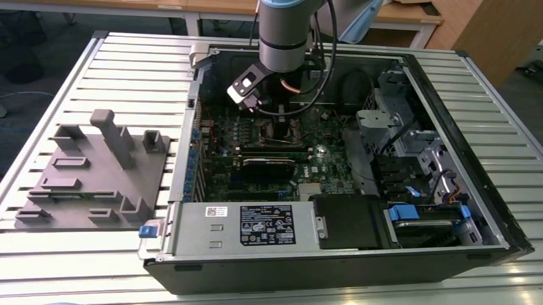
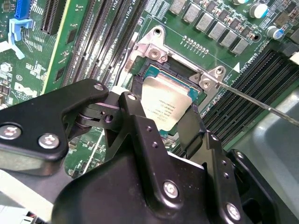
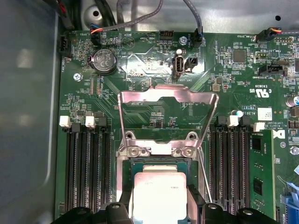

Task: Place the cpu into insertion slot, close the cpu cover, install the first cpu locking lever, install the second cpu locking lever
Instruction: 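Place the cpu into insertion slot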

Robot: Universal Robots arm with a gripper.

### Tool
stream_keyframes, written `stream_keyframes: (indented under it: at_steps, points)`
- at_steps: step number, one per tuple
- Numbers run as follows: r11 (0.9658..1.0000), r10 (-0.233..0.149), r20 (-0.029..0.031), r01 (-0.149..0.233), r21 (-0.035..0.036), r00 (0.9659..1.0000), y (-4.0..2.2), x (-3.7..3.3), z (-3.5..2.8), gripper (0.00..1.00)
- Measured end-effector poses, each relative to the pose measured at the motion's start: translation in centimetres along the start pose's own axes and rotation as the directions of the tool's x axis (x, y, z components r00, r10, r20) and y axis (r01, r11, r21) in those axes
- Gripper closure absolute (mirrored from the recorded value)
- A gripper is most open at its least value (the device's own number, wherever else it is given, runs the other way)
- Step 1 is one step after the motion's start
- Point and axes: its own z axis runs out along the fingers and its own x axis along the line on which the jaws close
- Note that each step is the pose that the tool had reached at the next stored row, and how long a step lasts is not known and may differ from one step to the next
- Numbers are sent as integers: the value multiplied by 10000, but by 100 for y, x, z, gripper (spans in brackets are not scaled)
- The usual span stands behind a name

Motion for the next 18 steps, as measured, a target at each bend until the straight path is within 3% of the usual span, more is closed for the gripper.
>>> stream_keyframes:
  at_steps: [18]
  points:
    - [10000,-1,2,1,1,10000,-1,-2,27,46]
